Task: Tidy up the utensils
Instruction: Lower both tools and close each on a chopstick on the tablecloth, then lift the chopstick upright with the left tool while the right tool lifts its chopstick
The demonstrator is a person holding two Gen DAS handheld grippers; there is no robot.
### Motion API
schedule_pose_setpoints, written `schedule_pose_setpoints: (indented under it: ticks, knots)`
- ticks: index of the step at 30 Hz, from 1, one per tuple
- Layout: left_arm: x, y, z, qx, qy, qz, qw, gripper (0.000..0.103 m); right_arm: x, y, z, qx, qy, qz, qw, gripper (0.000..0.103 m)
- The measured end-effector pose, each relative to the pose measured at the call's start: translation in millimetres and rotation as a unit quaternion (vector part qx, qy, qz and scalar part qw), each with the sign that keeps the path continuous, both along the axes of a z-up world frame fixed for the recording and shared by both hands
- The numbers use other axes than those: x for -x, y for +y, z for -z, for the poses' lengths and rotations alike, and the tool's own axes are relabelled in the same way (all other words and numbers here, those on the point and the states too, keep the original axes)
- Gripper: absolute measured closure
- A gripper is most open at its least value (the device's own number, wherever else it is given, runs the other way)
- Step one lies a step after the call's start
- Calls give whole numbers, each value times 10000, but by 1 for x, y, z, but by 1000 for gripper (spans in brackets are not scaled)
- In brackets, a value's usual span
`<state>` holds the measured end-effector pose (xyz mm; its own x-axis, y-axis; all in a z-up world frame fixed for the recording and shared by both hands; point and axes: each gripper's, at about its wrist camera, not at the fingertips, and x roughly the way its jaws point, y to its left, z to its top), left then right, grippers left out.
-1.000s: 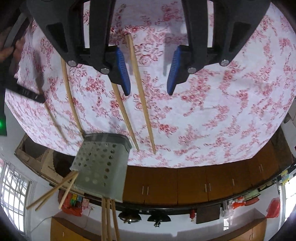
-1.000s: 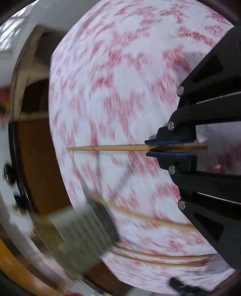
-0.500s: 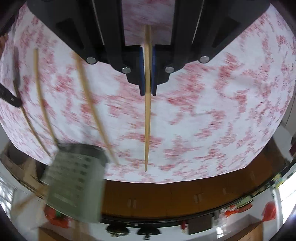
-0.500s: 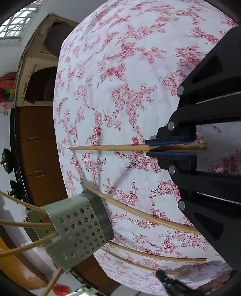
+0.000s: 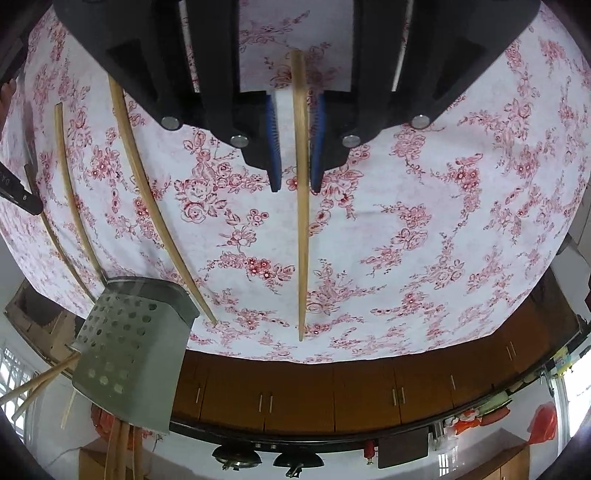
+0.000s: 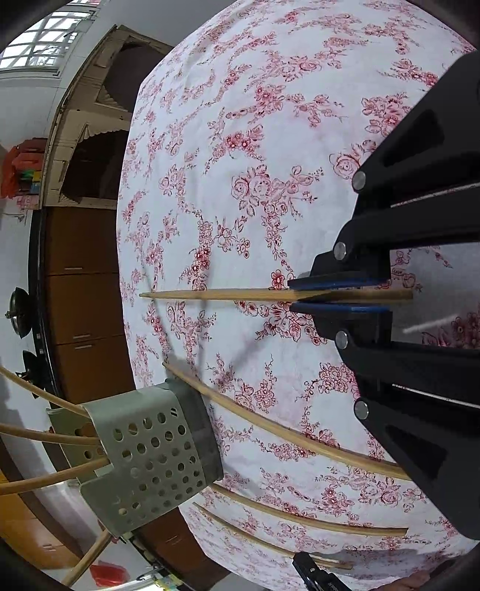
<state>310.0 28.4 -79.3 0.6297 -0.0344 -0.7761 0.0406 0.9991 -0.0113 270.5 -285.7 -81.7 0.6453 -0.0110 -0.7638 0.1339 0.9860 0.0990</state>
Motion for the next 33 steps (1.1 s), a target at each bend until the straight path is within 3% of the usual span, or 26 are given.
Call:
schedule_pose_setpoints:
  ticks: [33]
  knots:
    - [7, -2, -1, -100, 9, 100, 9999, 84, 3, 0, 0, -42, 4, -31, 10000, 95]
